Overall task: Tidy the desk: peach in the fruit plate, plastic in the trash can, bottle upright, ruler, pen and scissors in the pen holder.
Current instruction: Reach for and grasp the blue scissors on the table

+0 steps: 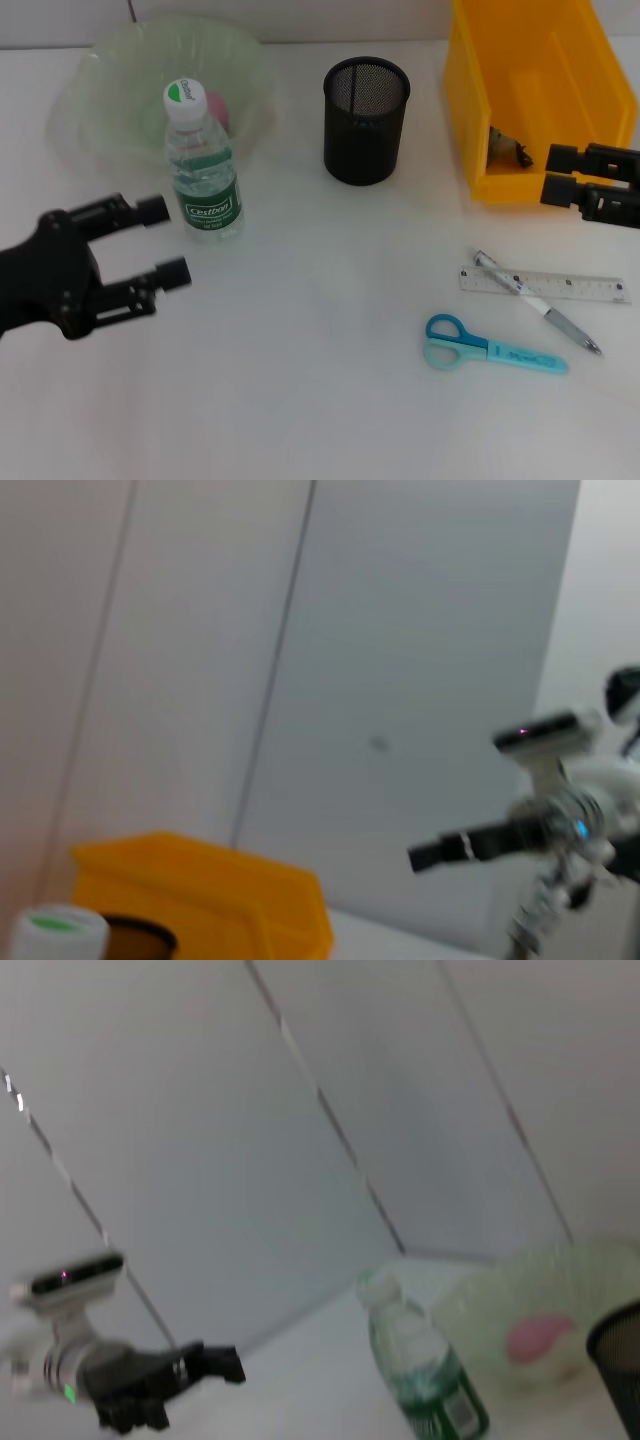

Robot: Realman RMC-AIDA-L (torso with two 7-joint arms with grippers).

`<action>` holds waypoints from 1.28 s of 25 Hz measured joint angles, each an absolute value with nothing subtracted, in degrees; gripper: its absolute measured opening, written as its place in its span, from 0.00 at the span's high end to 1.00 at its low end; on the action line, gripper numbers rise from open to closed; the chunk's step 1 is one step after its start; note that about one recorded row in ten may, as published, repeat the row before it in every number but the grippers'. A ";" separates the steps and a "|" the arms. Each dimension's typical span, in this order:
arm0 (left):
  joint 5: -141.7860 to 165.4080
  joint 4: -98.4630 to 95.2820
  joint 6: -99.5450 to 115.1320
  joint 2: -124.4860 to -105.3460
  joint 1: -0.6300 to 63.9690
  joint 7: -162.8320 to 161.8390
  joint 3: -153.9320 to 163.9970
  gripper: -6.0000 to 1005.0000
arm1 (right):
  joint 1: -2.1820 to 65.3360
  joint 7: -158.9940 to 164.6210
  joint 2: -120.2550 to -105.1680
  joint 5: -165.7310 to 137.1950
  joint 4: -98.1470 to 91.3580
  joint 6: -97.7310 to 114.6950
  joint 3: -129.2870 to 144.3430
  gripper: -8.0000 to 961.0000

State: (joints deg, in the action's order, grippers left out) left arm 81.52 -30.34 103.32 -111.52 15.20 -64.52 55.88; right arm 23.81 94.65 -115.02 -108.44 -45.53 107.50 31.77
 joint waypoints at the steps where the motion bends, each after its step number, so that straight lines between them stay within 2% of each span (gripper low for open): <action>1: 81.52 -30.34 103.32 -111.52 15.20 -64.52 55.88 0.27 | 24.23 97.80 -114.59 -109.78 -49.13 108.08 33.22 0.30; 3: 91.50 -36.21 103.60 -112.38 16.14 -70.60 55.66 0.27 | 25.44 104.94 -113.50 -113.41 -57.38 110.09 36.87 0.30; 6: 91.50 -36.21 103.60 -112.38 16.14 -70.60 55.66 0.27 | 26.92 110.44 -112.98 -117.69 -63.59 111.71 39.10 0.30; 9: 96.98 -36.85 102.38 -113.24 18.06 -72.54 55.61 0.27 | 28.92 116.34 -112.96 -123.91 -70.68 112.89 42.26 0.30; 12: 98.19 -36.89 100.87 -113.55 18.76 -73.25 55.82 0.27 | 30.86 120.77 -113.88 -129.88 -77.80 113.22 47.23 0.30; 13: 98.50 -36.90 100.56 -113.71 18.85 -73.38 55.89 0.27 | 31.57 121.97 -114.95 -132.74 -81.51 113.23 51.43 0.30; 14: 99.00 -36.91 100.18 -113.86 18.92 -73.51 55.96 0.28 | 31.57 121.97 -114.95 -132.74 -81.51 113.23 51.43 0.30; 16: 99.59 -36.92 99.75 -114.10 19.00 -73.53 55.82 0.28 | 32.66 123.32 -116.29 -136.22 -83.47 112.82 55.45 0.30; 18: 99.67 -36.94 99.26 -114.18 19.06 -73.54 55.96 0.28 | 35.52 125.12 -118.66 -144.02 -83.39 112.16 60.73 0.30; 22: 99.68 -36.94 99.17 -114.20 19.06 -73.55 55.98 0.28 | 37.05 125.62 -119.37 -148.38 -82.20 110.67 66.77 0.30; 32: 99.76 -36.91 98.36 -114.26 19.13 -73.57 55.71 0.28 | 36.99 126.40 -119.30 -148.87 -79.51 107.86 79.40 0.31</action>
State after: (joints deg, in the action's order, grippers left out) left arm 99.76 -36.91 98.36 -114.26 19.13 -73.57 55.71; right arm 36.99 126.40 -119.30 -148.87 -79.51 107.86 79.40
